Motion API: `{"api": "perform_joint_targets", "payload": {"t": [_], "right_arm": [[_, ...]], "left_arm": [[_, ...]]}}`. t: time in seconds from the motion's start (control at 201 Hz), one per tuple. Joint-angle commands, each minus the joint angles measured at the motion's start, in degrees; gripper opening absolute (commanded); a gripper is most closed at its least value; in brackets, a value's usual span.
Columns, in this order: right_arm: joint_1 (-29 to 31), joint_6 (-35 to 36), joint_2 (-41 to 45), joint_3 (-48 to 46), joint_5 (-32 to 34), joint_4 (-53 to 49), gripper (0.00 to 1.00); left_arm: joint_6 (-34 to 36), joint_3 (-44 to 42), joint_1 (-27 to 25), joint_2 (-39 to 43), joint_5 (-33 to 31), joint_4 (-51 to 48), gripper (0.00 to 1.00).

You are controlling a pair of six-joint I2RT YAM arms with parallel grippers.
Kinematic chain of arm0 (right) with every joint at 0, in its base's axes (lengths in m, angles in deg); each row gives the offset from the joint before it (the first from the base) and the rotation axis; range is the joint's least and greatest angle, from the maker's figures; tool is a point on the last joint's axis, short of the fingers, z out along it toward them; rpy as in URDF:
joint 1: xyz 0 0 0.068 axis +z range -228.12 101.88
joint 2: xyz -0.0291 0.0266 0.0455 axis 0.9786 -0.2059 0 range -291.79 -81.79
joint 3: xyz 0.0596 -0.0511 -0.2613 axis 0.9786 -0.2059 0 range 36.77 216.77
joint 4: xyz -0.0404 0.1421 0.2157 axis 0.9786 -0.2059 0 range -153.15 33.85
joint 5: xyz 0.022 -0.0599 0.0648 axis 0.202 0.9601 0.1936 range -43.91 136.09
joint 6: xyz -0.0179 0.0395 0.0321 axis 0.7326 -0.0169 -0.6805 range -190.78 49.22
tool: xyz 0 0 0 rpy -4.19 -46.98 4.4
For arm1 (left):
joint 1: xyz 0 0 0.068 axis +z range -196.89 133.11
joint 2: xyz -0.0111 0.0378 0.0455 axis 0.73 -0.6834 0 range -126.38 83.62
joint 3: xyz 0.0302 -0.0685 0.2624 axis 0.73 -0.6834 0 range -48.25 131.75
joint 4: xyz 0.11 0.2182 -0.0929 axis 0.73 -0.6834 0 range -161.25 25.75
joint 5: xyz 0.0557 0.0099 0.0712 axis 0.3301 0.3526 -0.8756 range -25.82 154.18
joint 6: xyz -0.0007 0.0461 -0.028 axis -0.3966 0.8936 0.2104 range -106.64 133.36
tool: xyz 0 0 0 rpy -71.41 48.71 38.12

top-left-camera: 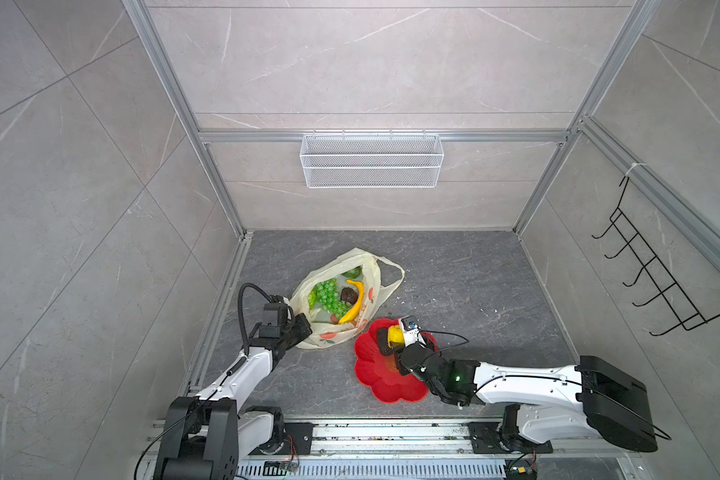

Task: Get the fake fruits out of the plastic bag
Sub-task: 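Carry the yellow fruit with the right gripper onto the red plate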

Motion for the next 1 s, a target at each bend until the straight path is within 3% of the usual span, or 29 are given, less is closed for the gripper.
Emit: {"api": "perform_joint_targets", "payload": {"t": [0.0,0.344,0.991], "right_arm": [[0.3,1.7,0.9,-1.7,5.0,2.9,0.56],[0.2,1.7,-7.6,-2.4,10.3,9.8,0.57],[-1.2,-0.9,-13.7,-0.6,9.3,8.9,0.58]], "left_arm": [[1.5,-0.2,-0.1,0.9,-1.0,1.8,0.0],[1.4,-0.4,-0.1,1.4,-1.5,1.7,0.0],[1.6,-0.3,-0.1,1.7,-1.8,1.5,0.0]]}}
